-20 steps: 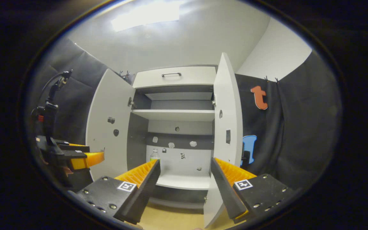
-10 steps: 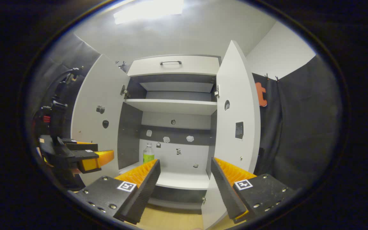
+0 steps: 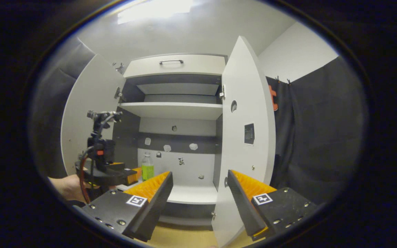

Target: Grasp the bottle in the cabinet with the left hand and place it on the coaster, then close the right door with the right hand and the left door with the left hand.

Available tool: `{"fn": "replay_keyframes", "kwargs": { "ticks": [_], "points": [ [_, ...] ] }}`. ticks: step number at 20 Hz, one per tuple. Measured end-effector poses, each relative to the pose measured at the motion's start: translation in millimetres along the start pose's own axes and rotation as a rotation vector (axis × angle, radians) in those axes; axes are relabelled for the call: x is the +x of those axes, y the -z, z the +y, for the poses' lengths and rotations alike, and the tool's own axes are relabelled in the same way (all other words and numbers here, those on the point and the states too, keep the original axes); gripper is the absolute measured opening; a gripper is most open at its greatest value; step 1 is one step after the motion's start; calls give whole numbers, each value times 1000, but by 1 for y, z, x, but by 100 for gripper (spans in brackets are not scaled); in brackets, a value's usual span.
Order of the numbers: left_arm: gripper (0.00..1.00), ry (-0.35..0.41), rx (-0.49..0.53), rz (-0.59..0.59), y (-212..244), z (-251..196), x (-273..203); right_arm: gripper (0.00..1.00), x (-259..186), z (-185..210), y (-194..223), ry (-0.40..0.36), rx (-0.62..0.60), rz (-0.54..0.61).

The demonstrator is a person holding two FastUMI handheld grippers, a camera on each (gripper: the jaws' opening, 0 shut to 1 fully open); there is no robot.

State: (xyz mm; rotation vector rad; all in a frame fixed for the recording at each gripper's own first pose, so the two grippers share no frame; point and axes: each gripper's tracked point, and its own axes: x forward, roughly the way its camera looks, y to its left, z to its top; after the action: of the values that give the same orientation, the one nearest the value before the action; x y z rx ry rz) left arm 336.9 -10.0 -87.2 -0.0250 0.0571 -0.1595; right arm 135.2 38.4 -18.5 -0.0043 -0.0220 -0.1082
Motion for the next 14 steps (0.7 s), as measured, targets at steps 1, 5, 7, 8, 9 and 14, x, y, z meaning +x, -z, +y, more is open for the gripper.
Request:
{"fn": "replay_keyframes", "kwargs": {
  "ticks": [1, 5, 7, 8, 9, 14],
  "points": [
    [96, -5, -7, -7, 3, 3, 17, 94, 1, 1, -2, -5, 10, -12],
    [96, -6, 16, -8, 18, 10, 72, 94, 1, -5, -4, 18, 38, -41],
    [96, -19, 40, -8, 23, 15, 95, 94, -3, -6, -3, 19, 27, -38],
    [96, -20, 42, -10, 24, 16, 105, 96, -6, -8, 0, 26, 7, -32],
    [96, -25, 40, -4, 26, 16, 113, 96, -9, -13, 4, 37, -18, -24],
    [80, 17, 49, 25, 29, 8, 128, 94, -35, -17, 12, 51, -57, 19]
  ]
}}
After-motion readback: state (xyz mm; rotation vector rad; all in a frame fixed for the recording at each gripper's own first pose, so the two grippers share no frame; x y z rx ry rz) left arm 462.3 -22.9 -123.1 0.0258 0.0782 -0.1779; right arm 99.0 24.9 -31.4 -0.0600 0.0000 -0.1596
